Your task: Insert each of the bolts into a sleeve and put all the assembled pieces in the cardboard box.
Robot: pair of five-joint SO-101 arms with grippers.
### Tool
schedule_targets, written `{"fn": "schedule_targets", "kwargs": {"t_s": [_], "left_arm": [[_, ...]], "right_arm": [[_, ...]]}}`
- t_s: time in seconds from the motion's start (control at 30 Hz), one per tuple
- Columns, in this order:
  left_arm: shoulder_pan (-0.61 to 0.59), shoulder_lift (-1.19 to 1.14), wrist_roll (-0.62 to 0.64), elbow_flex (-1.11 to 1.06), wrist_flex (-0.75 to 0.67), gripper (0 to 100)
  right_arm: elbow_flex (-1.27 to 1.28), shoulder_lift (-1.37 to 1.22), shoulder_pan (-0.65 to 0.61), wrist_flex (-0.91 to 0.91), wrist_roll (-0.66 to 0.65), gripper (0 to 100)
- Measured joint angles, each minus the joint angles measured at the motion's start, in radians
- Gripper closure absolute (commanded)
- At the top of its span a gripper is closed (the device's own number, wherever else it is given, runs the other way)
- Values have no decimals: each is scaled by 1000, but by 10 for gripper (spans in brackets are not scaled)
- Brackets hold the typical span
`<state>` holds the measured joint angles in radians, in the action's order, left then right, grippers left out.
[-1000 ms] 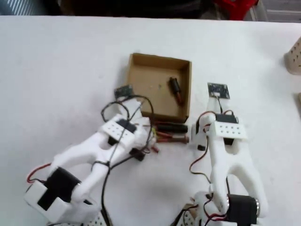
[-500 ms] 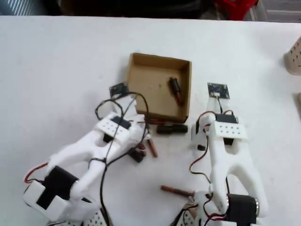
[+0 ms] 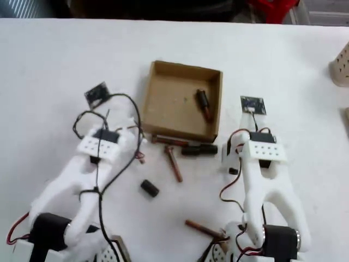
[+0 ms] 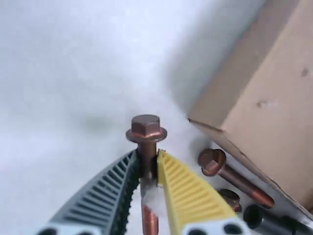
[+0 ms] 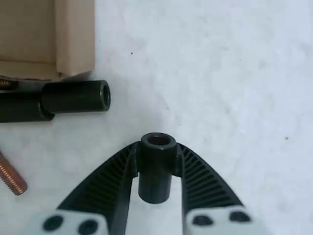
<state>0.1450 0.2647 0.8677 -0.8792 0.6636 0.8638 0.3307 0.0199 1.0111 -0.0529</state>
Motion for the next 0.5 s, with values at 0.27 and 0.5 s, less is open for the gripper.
{"fn": "schedule_targets", "kwargs": {"t_s": [0.27, 0.5], "left_arm": [[-92, -11, -15, 2, 12, 976], [-155, -109, -141, 2, 11, 915]], "right_arm": [[0, 0, 0, 0, 0, 981], [0, 0, 0, 0, 0, 981]]}}
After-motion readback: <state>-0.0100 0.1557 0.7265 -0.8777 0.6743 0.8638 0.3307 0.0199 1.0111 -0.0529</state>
